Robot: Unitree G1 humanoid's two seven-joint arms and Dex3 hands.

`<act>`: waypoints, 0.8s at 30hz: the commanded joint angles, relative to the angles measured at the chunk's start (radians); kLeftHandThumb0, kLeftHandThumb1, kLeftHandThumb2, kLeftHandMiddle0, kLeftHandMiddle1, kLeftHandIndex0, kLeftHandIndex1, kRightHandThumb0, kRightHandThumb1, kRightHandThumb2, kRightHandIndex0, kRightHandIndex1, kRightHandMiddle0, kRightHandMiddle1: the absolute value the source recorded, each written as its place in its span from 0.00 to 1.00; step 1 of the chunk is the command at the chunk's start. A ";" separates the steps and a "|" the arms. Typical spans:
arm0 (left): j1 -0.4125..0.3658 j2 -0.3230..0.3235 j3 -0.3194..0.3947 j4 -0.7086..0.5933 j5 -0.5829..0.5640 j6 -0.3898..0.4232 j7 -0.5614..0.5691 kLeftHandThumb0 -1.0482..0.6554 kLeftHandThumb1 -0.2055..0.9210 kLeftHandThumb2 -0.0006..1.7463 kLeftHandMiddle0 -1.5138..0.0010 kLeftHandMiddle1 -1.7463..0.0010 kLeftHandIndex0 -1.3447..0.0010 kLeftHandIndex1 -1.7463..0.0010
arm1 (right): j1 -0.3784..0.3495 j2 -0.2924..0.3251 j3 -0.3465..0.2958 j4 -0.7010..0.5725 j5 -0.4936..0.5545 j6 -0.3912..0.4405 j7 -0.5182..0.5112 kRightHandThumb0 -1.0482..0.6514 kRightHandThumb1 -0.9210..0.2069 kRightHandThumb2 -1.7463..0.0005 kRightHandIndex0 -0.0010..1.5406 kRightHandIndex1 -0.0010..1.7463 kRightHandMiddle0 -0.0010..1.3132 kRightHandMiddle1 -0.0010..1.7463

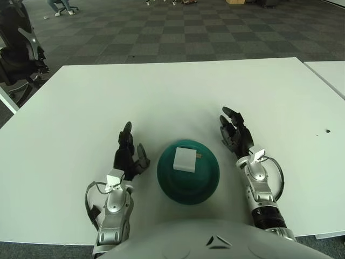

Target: Put the charger into the plate.

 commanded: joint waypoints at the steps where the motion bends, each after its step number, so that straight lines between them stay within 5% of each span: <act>1: 0.016 0.019 -0.008 0.016 0.003 -0.043 -0.030 0.07 1.00 0.61 0.90 0.99 1.00 0.70 | 0.109 0.012 0.002 0.113 -0.012 0.010 -0.012 0.17 0.00 0.72 0.13 0.00 0.00 0.34; 7: 0.039 0.030 -0.023 0.012 0.012 -0.065 -0.061 0.06 1.00 0.61 0.91 1.00 1.00 0.70 | 0.140 0.045 0.009 0.116 -0.044 -0.066 -0.068 0.16 0.00 0.63 0.11 0.00 0.00 0.32; 18: 0.097 -0.009 -0.035 -0.012 -0.017 -0.061 -0.050 0.06 1.00 0.61 0.91 1.00 1.00 0.68 | 0.189 0.027 0.040 0.061 -0.090 -0.034 -0.104 0.12 0.00 0.55 0.07 0.00 0.00 0.30; 24: 0.117 -0.051 -0.026 0.013 -0.022 -0.127 -0.024 0.07 1.00 0.60 0.88 0.99 1.00 0.65 | 0.203 0.018 0.047 0.044 -0.101 -0.020 -0.113 0.11 0.00 0.54 0.06 0.00 0.00 0.27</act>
